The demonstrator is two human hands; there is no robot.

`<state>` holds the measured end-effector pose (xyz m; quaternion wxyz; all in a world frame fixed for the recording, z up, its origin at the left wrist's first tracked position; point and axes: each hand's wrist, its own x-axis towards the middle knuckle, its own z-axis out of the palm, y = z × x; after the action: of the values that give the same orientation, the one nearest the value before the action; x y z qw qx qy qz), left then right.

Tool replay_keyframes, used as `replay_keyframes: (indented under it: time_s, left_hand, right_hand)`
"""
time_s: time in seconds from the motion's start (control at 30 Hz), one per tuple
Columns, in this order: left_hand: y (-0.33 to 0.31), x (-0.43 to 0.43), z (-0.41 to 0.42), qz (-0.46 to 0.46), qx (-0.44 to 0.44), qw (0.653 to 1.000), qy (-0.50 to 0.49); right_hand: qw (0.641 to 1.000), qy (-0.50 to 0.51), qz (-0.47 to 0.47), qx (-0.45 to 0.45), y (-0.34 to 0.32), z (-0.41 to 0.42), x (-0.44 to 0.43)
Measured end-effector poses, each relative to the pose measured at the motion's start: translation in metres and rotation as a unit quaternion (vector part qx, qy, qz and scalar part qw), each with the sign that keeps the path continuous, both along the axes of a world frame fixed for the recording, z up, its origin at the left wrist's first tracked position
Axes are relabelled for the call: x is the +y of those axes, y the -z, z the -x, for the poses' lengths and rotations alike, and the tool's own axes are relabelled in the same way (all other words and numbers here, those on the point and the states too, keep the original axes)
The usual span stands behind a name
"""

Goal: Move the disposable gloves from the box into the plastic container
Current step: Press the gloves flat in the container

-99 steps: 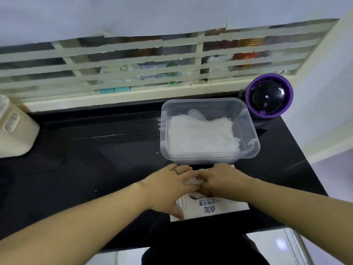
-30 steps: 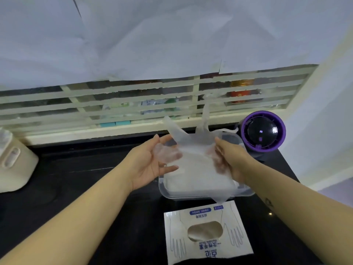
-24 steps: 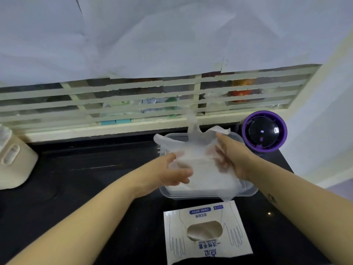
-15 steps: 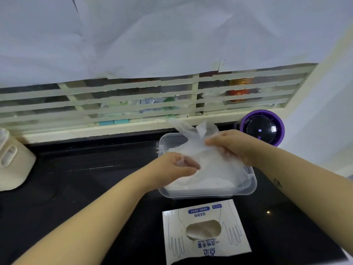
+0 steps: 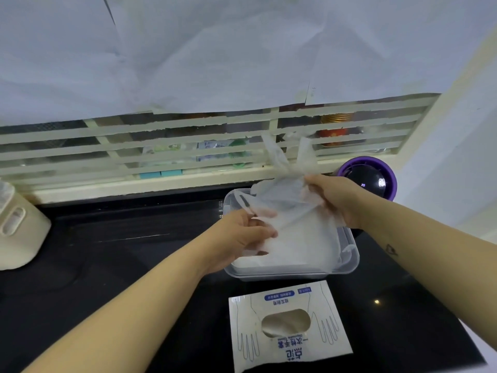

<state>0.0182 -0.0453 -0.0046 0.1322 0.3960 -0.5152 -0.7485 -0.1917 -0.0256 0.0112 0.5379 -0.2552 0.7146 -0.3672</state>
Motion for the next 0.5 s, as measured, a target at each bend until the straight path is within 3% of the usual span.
replay_keyframes:
  time_s: [0.1,0.17,0.27,0.4,0.5]
  left_hand:
    - [0.004,0.001,-0.013,-0.022,-0.032,0.999,0.013]
    - [0.004,0.002,-0.023,-0.031,-0.066,0.996,0.053]
    - [0.003,-0.001,-0.04,-0.002,-0.174,0.976,0.129]
    - [-0.01,-0.017,-0.061,0.191,-0.345,0.89,0.228]
    - [-0.021,-0.026,-0.058,0.341,-0.356,0.857,0.149]
  right_hand:
    - [0.992,-0.028,0.012,0.124,0.011,0.003,-0.005]
    - [0.97,-0.097,0.022,0.222,0.02,0.004,-0.007]
    - [0.928,-0.217,0.04,0.299,0.035,0.007,-0.012]
    - [0.875,-0.325,0.017,0.358,0.049,0.007,-0.019]
    - [0.844,-0.373,0.008,0.385,0.053,0.006,-0.025]
